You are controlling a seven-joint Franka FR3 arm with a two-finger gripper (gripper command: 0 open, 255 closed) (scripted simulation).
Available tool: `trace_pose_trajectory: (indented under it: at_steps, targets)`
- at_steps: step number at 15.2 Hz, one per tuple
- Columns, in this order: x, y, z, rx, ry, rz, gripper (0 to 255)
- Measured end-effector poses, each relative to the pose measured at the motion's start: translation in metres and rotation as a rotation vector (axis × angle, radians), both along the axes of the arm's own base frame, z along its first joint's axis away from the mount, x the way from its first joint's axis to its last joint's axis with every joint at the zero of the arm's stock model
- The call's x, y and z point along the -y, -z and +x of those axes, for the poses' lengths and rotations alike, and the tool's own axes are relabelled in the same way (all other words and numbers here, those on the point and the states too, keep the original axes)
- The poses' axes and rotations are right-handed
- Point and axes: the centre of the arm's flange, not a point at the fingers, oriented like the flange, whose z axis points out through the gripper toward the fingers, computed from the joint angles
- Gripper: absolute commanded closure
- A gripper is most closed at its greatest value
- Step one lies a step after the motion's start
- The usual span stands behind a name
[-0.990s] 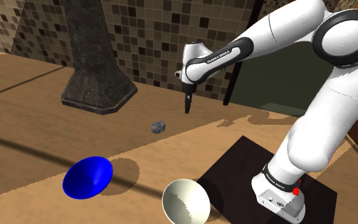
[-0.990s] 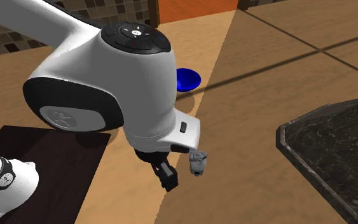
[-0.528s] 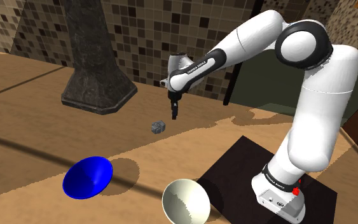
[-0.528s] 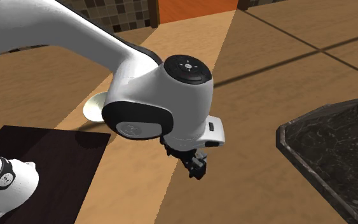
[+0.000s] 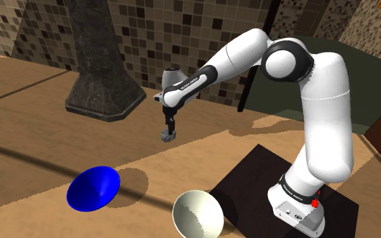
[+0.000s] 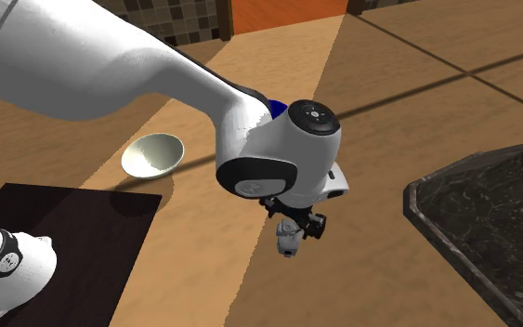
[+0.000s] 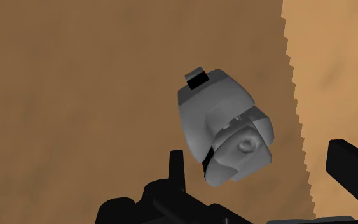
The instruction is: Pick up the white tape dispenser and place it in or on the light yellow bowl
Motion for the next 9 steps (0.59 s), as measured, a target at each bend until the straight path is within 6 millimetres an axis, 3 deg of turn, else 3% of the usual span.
trace_pose_trajectory:
  at_steps: [3,9]
  targets:
    - [-0.013,0.019,0.01,0.002,-0.037,0.009,0]
    - [-0.015,0.05,0.013,0.003,-0.042,0.01,0]
